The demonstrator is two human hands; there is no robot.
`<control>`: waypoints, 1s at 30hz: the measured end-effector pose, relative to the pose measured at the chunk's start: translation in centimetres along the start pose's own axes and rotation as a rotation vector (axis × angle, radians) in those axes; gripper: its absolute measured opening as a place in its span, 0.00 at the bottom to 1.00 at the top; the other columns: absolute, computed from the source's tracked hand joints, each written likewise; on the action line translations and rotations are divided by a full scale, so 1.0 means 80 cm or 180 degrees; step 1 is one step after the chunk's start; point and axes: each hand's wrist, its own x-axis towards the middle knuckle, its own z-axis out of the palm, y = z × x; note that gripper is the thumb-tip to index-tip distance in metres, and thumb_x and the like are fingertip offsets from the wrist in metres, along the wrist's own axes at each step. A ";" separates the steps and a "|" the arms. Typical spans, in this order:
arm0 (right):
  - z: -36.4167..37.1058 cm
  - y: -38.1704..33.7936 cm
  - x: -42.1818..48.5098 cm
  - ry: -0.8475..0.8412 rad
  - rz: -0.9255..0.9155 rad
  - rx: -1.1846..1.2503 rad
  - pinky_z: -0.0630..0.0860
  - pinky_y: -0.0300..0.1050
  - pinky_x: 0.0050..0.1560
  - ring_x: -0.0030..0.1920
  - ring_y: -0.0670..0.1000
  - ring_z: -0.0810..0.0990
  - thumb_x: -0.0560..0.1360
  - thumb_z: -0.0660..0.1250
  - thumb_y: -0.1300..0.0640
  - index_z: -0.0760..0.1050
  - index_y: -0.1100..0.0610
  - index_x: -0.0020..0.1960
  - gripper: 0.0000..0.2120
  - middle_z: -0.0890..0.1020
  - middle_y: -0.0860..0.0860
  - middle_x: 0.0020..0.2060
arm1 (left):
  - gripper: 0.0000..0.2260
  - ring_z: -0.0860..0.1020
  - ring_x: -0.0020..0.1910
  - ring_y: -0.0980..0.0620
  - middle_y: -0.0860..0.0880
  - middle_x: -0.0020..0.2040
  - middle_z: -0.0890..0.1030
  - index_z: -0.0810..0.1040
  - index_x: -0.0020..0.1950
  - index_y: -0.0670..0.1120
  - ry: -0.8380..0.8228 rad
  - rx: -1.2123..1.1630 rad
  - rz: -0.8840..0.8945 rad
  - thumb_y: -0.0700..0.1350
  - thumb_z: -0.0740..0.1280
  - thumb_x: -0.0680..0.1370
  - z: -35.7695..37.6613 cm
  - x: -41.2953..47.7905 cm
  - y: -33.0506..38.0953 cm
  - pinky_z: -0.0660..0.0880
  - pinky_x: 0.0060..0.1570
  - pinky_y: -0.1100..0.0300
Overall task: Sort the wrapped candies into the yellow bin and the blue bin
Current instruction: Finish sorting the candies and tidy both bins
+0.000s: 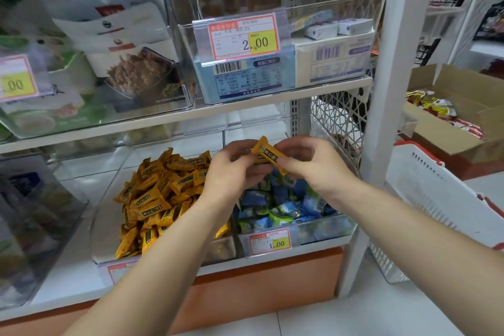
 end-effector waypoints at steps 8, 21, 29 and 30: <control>0.012 -0.007 -0.001 -0.0087 -0.0299 -0.0584 0.79 0.40 0.49 0.45 0.46 0.84 0.71 0.77 0.61 0.84 0.53 0.50 0.09 0.86 0.49 0.42 | 0.15 0.84 0.49 0.46 0.47 0.47 0.86 0.82 0.51 0.48 -0.0001 0.0773 0.0419 0.51 0.77 0.68 -0.020 0.001 -0.003 0.80 0.54 0.46; -0.044 0.061 0.020 -0.0452 0.0914 -0.2966 0.72 0.46 0.47 0.58 0.58 0.76 0.72 0.64 0.29 0.63 0.52 0.74 0.39 0.77 0.56 0.64 | 0.18 0.79 0.52 0.49 0.48 0.61 0.79 0.75 0.66 0.52 0.0930 0.3943 0.1183 0.55 0.68 0.77 -0.109 0.006 0.002 0.74 0.46 0.56; -0.027 0.084 0.052 -0.0693 0.1211 -0.2746 0.75 0.49 0.59 0.59 0.56 0.77 0.74 0.60 0.28 0.69 0.42 0.71 0.31 0.77 0.52 0.68 | 0.25 0.75 0.62 0.47 0.47 0.66 0.76 0.69 0.72 0.50 -0.0810 0.4261 0.1385 0.58 0.64 0.78 0.007 -0.002 -0.046 0.73 0.60 0.55; -0.026 0.086 0.057 -0.0726 0.1275 -0.2745 0.75 0.49 0.59 0.59 0.55 0.77 0.75 0.59 0.30 0.71 0.43 0.70 0.29 0.77 0.52 0.67 | 0.25 0.75 0.63 0.46 0.46 0.66 0.76 0.68 0.72 0.49 -0.0856 0.4325 0.1293 0.59 0.63 0.78 0.013 0.001 -0.053 0.72 0.60 0.55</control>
